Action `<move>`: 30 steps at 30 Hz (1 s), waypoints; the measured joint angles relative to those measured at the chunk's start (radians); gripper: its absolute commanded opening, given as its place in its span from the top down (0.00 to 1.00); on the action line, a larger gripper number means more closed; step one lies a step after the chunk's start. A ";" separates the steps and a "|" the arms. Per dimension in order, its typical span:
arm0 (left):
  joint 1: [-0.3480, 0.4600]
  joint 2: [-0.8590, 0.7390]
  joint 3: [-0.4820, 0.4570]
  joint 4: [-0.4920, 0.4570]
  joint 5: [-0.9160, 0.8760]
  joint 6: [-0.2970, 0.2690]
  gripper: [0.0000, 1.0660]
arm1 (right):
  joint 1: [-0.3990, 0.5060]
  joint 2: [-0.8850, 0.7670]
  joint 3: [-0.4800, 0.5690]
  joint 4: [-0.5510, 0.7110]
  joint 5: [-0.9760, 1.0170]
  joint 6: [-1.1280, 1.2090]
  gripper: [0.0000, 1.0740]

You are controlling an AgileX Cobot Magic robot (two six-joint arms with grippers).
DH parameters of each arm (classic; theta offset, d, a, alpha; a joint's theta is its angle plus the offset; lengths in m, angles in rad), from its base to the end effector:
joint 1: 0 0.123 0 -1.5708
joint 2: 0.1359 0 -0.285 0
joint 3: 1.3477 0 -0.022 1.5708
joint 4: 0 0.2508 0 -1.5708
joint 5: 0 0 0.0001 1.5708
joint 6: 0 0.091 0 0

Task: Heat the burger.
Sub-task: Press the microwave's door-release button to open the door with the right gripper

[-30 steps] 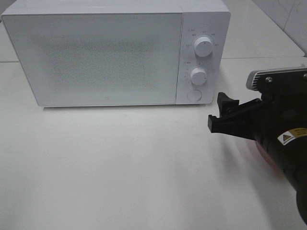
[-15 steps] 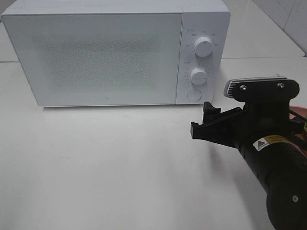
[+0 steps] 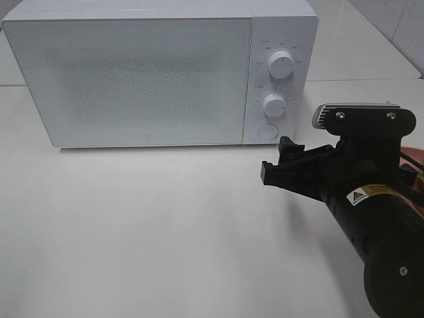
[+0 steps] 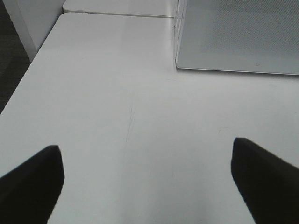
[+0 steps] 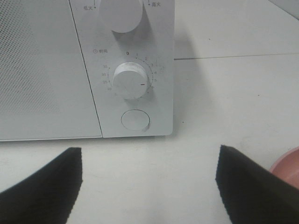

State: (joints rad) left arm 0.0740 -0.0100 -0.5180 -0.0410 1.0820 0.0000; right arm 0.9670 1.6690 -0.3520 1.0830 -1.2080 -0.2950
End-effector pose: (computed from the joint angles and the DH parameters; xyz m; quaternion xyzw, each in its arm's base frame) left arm -0.0092 -0.0040 0.2805 -0.0302 0.8508 -0.0011 0.5247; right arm 0.1862 0.1377 0.1540 0.0163 0.7705 -0.0068 0.6372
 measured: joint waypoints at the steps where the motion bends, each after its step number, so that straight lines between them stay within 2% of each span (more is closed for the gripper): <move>1: 0.000 0.000 0.000 0.000 0.000 0.000 0.16 | 0.000 0.000 0.000 0.000 0.000 0.001 0.29; 12: 0.000 0.000 0.000 0.000 0.000 0.000 0.16 | 0.000 0.000 0.000 0.000 0.000 0.060 0.29; 16: 0.000 0.000 0.000 0.000 0.000 0.000 0.16 | 0.000 0.000 0.000 0.000 0.000 0.168 0.30; 17: 0.000 0.000 0.000 0.000 0.000 0.000 0.16 | 0.000 0.000 0.000 0.000 0.000 0.272 0.32; 18: 0.000 0.000 0.000 0.000 0.000 0.000 0.16 | 0.000 0.000 0.000 0.000 0.000 0.272 0.32; 19: 0.000 0.000 0.000 0.000 0.000 0.000 0.16 | 0.000 0.000 0.000 0.000 0.000 0.397 0.34; 21: 0.000 0.000 0.000 0.000 0.000 0.000 0.16 | 0.000 0.000 0.000 0.000 0.000 0.452 0.35; 23: 0.000 0.000 0.000 0.000 0.000 0.000 0.16 | 0.000 0.000 0.000 0.000 0.000 0.650 0.38; 24: 0.000 0.000 0.000 0.000 0.000 0.000 0.16 | 0.000 0.000 0.000 0.000 0.000 0.650 0.38; 26: 0.000 0.000 0.000 0.000 0.000 0.000 0.16 | 0.000 0.000 0.000 0.000 0.000 0.835 0.44; 30: 0.000 0.000 0.000 0.000 0.000 0.000 0.16 | 0.000 0.000 0.000 0.000 0.000 1.003 0.51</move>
State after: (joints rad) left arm 0.0740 -0.0100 -0.5180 -0.0410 1.0820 0.0000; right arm 0.9670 1.6690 -0.3520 1.0830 -1.2080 0.7080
